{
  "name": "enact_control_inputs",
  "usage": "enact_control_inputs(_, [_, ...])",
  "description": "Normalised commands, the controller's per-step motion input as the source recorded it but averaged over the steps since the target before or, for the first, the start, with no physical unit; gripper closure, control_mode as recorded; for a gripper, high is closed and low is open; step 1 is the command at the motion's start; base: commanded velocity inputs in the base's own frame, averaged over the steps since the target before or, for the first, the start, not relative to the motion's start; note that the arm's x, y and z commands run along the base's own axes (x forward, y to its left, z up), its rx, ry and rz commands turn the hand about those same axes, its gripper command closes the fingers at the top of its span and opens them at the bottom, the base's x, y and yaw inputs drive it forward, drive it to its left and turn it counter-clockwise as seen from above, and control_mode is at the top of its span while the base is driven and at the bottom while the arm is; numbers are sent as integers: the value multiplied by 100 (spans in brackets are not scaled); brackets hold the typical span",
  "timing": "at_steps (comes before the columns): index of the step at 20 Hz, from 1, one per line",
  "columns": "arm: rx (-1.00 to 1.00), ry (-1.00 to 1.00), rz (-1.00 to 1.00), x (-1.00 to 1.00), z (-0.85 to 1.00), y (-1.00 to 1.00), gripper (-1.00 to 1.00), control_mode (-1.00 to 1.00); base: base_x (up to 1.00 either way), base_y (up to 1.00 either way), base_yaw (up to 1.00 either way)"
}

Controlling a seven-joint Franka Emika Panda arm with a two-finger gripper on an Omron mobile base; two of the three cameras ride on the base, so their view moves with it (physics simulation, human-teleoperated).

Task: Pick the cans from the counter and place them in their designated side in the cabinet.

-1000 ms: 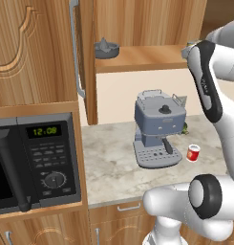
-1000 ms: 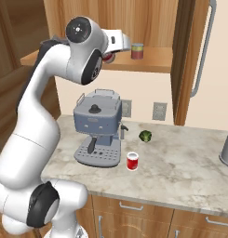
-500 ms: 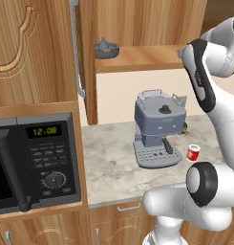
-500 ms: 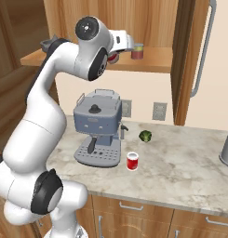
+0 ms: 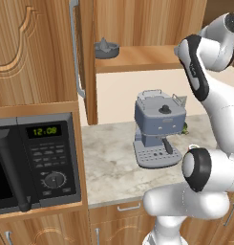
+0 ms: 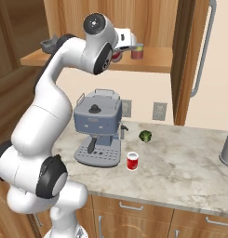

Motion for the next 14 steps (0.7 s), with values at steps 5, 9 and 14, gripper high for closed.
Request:
enact_control_inputs(5, [0,1,0,30,-4,-8,100,-100,0,0,0])
enact_control_inputs(9, [0,0,0,33,-5,-6,100,-100,0,0,0])
enact_control_inputs(14, [0,1,0,35,-6,-7,100,-100,0,0,0])
